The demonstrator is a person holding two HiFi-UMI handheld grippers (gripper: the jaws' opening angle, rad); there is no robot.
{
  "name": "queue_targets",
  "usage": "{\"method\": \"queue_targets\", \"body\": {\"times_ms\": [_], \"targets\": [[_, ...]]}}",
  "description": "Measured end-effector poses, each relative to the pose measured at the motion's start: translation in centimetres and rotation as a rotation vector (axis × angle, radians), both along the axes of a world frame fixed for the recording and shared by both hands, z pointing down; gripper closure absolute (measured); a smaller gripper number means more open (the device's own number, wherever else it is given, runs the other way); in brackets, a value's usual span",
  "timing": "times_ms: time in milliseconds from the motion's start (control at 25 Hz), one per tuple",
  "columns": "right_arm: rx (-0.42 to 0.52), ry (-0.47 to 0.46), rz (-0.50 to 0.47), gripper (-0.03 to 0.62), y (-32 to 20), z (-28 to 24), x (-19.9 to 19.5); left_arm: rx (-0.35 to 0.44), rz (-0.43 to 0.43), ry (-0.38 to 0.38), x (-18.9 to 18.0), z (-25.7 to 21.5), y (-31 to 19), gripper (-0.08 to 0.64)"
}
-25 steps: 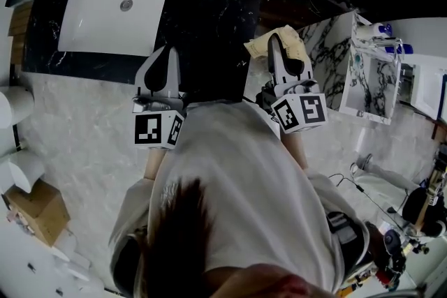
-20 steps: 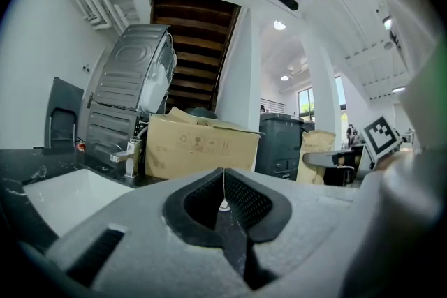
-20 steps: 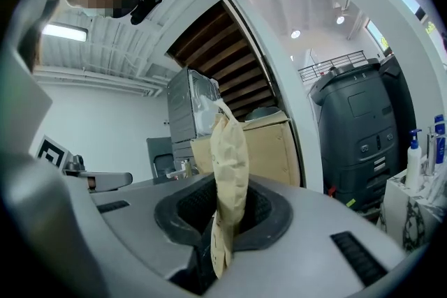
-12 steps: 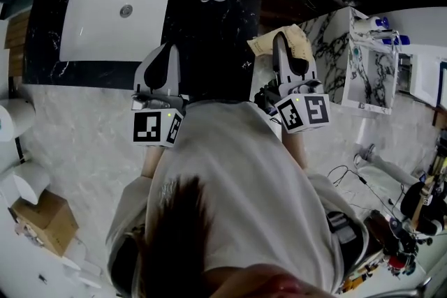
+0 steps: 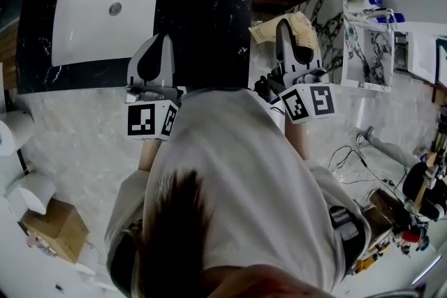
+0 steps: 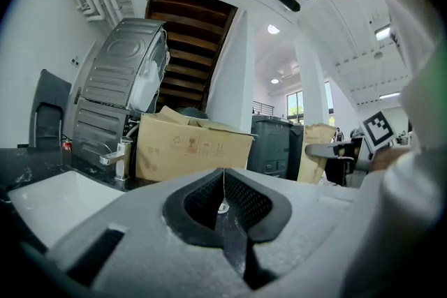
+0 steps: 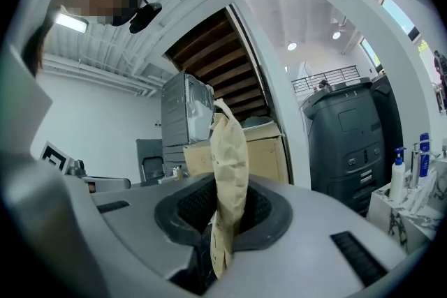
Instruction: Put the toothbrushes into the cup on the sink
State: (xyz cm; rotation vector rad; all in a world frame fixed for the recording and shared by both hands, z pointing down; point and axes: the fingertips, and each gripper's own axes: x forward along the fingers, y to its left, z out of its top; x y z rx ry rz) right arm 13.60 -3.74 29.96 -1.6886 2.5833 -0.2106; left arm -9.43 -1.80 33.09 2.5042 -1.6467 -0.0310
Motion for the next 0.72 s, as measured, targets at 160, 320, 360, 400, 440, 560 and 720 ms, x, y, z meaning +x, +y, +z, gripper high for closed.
{"method": "queue_targets", "body": {"times_ms": [160,320,360,400,440,560,720], "targets": [[0.023,0.007,0.027,0.549,0.5,-0.8,1.2,0.013,0.015,0.005,0.3,-0.1,-0.1,0.543],[0.039,0.012,0.073,0.549,1.3,-1.8,2.5,0.008,0.036,0.010,0.6,0.1,0.0,0.543],[0.042,0.012,0.083,0.549,1.5,-2.0,2.8,0.007,0.039,0.011,0.7,0.1,0.0,0.543],[0.045,0.011,0.092,0.549,1.7,-2.2,3.2,0.007,0.041,0.011,0.7,0.0,0.0,0.543],[0.047,0.011,0.101,0.549,1.9,-2.4,3.6,0.007,0.042,0.012,0.7,-0.1,-0.1,0.543],[0.049,0.008,0.138,0.549,2.2,-2.8,5.2,0.007,0.040,0.018,0.6,-0.2,-0.2,0.543],[0.070,0.016,0.193,0.549,2.2,-3.8,7.6,0.001,0.029,0.021,0.2,-0.1,-0.2,0.543]]}}
